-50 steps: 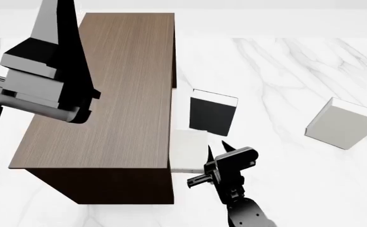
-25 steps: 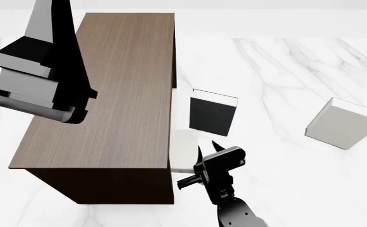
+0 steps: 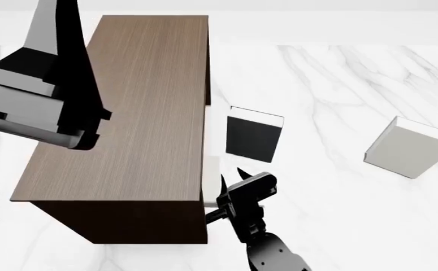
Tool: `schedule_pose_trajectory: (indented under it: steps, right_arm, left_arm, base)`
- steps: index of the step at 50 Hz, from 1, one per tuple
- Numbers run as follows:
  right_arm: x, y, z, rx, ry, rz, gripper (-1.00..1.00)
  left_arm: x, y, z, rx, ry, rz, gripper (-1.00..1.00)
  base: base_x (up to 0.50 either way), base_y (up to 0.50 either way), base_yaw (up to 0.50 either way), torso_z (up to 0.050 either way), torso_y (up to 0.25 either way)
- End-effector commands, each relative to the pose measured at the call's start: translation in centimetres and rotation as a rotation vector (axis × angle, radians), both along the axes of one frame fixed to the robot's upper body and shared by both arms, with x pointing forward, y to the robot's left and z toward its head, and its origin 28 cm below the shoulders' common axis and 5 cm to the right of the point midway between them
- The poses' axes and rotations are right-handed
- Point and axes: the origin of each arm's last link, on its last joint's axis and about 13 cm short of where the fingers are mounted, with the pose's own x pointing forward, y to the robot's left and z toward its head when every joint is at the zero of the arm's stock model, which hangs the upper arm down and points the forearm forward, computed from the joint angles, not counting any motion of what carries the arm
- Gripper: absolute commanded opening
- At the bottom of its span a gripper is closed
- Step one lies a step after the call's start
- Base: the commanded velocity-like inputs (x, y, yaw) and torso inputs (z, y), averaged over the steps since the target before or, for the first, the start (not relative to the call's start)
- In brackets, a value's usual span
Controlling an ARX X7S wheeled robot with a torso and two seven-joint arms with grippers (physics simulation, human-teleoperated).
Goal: Pick up the book on the right and place it under the cabinet shelf.
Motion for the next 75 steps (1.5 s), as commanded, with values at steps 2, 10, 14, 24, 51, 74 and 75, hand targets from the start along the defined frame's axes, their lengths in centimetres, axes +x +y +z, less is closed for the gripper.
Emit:
schedule_pose_trajectory:
  steps: [2, 10, 14, 24, 51, 74, 75]
  right_arm:
    - [-3.7, 1.7, -5.5, -0.207, 0.324, 0.196, 1.00]
    - [-3.7, 1.8, -5.5, -0.221, 0.332, 0.201, 1.00]
    - [-3.6, 1.8, -5.5, -0.224, 0.331, 0.208, 1.00]
    - [-3.5, 1.9, -5.4, -0.226, 0.327, 0.229, 1.00]
    - [-1.8, -1.6, -5.5, -0.301, 0.297, -0.084, 1.00]
    - [-1.5, -3.1, -5.7, -0.294, 0.314, -0.242, 1.00]
    - [-1.5, -3.1, -5.7, -0.291, 0.315, -0.246, 1.00]
  left_arm:
    - [0.0, 0.1, 0.0, 0.001, 0.001, 0.005, 1.00]
    - [0.0, 0.1, 0.1, 0.004, 0.000, 0.007, 1.00]
    - [0.0, 0.1, 0.1, 0.006, -0.001, 0.008, 1.00]
    - [-0.1, 0.0, 0.2, 0.010, -0.004, 0.011, 1.00]
    - [-0.3, 0.3, -0.1, 0.005, 0.000, 0.018, 1.00]
    - [-0.4, 0.4, -0.3, 0.004, 0.005, 0.026, 1.00]
    - [-0.5, 0.4, -0.3, 0.004, 0.005, 0.026, 1.00]
  base:
    - [0.00, 0.00, 0.02, -0.005, -0.010]
    - [0.00, 0.01, 0.01, -0.003, -0.011]
    - [0.00, 0.01, 0.01, -0.005, -0.011]
    - [0.00, 0.01, 0.01, -0.003, -0.011]
    - [0.00, 0.01, 0.01, -0.004, -0.012]
    - [0.01, 0.01, 0.01, -0.006, -0.014]
    - [0.02, 0.01, 0.00, 0.000, -0.014]
